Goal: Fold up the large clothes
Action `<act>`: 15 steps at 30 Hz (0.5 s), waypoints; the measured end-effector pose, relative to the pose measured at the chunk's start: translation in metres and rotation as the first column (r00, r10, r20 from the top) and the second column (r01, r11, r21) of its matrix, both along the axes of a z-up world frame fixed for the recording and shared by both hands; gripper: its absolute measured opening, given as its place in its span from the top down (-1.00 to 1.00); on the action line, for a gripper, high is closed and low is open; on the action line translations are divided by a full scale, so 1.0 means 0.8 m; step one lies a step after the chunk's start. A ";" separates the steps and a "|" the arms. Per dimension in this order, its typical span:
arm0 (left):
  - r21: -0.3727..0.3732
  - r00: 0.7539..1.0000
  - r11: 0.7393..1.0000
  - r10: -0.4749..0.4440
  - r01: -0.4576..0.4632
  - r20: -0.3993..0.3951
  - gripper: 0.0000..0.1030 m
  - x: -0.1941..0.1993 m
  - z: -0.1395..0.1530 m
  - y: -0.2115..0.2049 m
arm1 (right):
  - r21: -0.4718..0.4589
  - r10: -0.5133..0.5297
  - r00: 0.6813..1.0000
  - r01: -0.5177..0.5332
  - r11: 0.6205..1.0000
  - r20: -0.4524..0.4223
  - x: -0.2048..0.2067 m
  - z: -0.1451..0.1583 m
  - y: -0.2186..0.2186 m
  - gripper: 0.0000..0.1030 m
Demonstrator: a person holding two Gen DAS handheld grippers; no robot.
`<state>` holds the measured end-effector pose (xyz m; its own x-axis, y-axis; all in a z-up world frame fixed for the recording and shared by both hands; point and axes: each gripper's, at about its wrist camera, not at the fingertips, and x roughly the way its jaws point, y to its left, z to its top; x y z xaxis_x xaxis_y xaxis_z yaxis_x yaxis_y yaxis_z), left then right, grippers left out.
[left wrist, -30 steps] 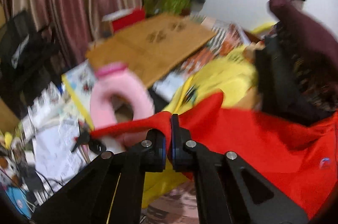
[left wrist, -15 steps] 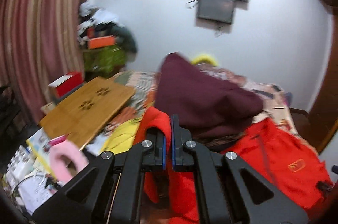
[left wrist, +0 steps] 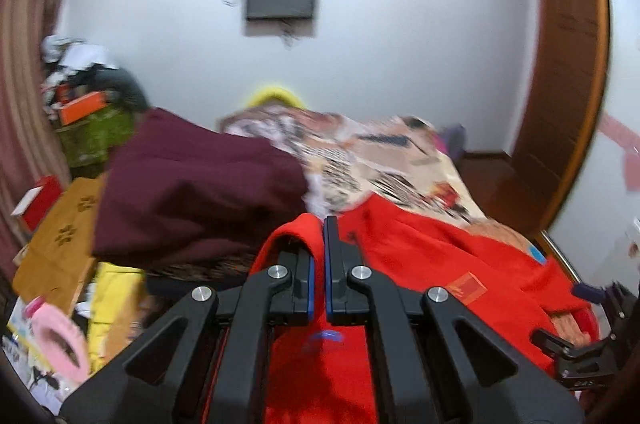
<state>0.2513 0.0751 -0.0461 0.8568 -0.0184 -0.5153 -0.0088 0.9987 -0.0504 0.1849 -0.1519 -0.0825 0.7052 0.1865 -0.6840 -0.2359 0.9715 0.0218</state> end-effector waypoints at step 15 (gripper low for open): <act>-0.030 0.873 0.955 -0.281 0.294 -0.398 0.83 0.008 -0.146 -0.136 | -0.032 0.021 0.999 -0.023 0.999 -0.038 0.002 -0.016 -0.015 -1.00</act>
<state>0.2579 -0.0338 -0.1630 0.5424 -0.2116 -0.8130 0.2661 0.9612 -0.0726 0.1868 -0.1636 -0.0954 0.6748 0.1789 -0.7160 -0.2568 0.9665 -0.0006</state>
